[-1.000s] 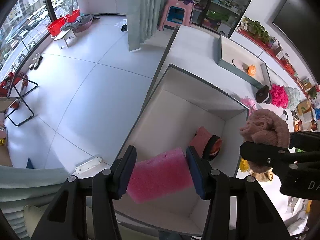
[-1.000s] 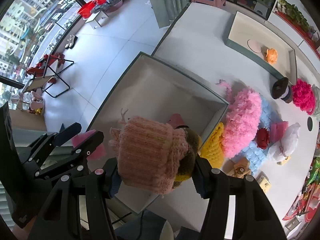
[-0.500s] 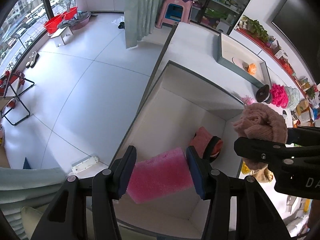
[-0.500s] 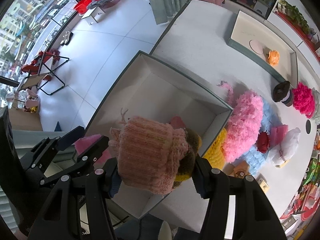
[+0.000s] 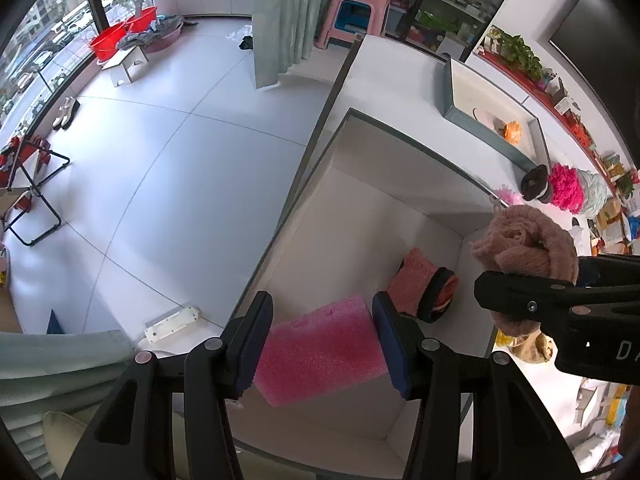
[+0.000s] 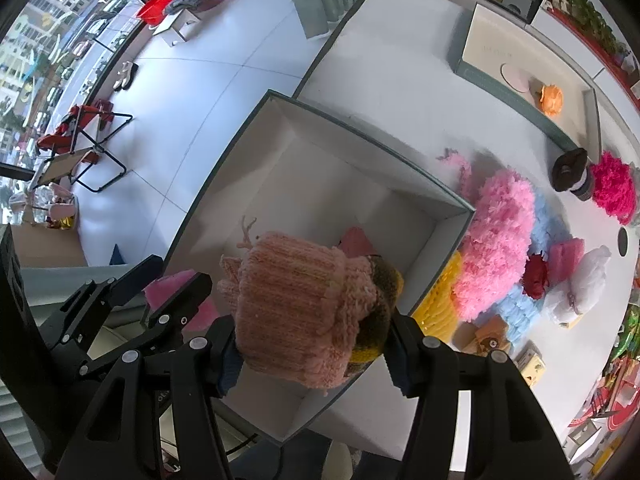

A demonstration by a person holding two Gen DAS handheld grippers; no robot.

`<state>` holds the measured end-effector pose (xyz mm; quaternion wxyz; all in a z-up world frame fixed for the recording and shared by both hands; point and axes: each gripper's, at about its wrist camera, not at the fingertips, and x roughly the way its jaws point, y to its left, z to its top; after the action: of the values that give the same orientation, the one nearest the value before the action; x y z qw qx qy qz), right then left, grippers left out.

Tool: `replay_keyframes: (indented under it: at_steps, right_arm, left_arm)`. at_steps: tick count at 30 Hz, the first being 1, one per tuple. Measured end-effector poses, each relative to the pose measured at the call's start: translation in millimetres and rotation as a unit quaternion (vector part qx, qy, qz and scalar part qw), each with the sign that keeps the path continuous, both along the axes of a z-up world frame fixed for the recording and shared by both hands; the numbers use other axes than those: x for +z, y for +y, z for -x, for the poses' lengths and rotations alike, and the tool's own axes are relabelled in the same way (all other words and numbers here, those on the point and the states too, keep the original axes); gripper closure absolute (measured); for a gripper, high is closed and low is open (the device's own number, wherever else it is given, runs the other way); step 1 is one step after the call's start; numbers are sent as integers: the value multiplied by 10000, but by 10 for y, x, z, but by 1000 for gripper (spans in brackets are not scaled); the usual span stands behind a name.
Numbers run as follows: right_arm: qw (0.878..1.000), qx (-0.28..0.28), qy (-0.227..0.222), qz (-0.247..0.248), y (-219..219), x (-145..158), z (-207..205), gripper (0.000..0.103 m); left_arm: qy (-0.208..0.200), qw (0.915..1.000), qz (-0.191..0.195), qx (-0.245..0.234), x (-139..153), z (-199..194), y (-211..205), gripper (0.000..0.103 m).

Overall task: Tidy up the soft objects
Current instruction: 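Carry the pink sponge in the left gripper while the right gripper carries the beanie over the box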

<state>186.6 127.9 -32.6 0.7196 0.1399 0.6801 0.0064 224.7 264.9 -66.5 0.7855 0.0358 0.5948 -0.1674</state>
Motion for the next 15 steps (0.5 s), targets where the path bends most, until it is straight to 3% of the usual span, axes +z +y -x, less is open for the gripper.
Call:
replay_keyframes:
  at_steps: [15]
  right_arm:
    - [9999,-58,111,-63,23,-111,-105,41]
  left_arm:
    - [117,9999,-20,3,-75,-23,44,50]
